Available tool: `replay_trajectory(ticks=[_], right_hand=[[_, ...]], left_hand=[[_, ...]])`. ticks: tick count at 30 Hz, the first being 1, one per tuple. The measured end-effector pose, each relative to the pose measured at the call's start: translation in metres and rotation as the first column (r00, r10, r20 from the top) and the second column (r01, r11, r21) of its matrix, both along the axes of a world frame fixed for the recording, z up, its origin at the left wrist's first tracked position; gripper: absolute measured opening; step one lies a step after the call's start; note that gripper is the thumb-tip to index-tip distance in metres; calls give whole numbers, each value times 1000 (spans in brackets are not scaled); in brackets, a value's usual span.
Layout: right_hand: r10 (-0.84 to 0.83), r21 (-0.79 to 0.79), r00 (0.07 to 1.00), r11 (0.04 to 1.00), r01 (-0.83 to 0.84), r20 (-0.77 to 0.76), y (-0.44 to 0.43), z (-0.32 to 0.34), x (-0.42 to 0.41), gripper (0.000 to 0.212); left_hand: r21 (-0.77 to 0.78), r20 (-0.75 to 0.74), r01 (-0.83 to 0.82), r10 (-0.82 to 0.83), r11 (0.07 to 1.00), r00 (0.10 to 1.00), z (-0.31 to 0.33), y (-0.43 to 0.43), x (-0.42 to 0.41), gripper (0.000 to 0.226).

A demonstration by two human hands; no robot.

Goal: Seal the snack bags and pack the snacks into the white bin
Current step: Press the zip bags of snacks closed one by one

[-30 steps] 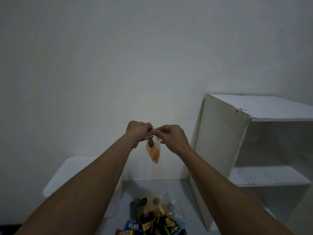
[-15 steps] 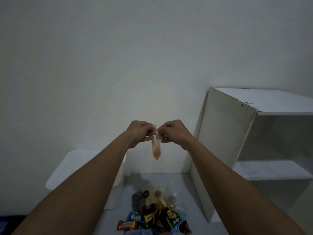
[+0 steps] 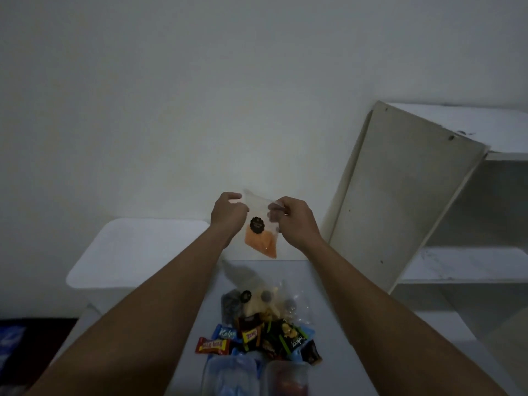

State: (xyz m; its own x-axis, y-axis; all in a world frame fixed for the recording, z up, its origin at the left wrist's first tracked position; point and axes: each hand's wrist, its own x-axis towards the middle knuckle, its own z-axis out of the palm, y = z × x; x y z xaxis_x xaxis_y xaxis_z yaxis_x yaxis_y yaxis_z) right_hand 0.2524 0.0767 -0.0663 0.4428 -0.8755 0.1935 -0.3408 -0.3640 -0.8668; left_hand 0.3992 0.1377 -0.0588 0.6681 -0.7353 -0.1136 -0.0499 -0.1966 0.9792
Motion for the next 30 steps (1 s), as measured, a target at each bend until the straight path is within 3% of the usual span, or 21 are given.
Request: replay_trajectory(ticks=[3, 6, 10, 15, 23, 30], right_hand=[[23, 87, 999, 996, -27, 48, -20, -23, 6, 24], [37, 163, 996, 985, -51, 87, -43, -49, 14, 19], [13, 186, 999, 982, -22, 46, -70, -84, 26, 14], [27, 224, 983, 974, 14, -181, -100, -141, 47, 12], [39, 363, 964, 930, 61, -262, -132, -215, 86, 13], [101, 408, 953, 913, 26, -286, -140, -248, 99, 25]], left_hand=[[116, -17, 60, -58, 991, 998, -47, -7, 7, 48], [149, -61, 141, -133, 979, 989, -90, -19, 13, 27], [157, -51, 44, -36, 987, 998, -133, -42, 25, 11], [228, 11, -70, 70, 971, 998, -175, -65, 32, 9], [327, 95, -281, 264, 902, 960, -244, -96, 51, 18], [412, 187, -296, 238, 862, 953, -269, -110, 64, 20]])
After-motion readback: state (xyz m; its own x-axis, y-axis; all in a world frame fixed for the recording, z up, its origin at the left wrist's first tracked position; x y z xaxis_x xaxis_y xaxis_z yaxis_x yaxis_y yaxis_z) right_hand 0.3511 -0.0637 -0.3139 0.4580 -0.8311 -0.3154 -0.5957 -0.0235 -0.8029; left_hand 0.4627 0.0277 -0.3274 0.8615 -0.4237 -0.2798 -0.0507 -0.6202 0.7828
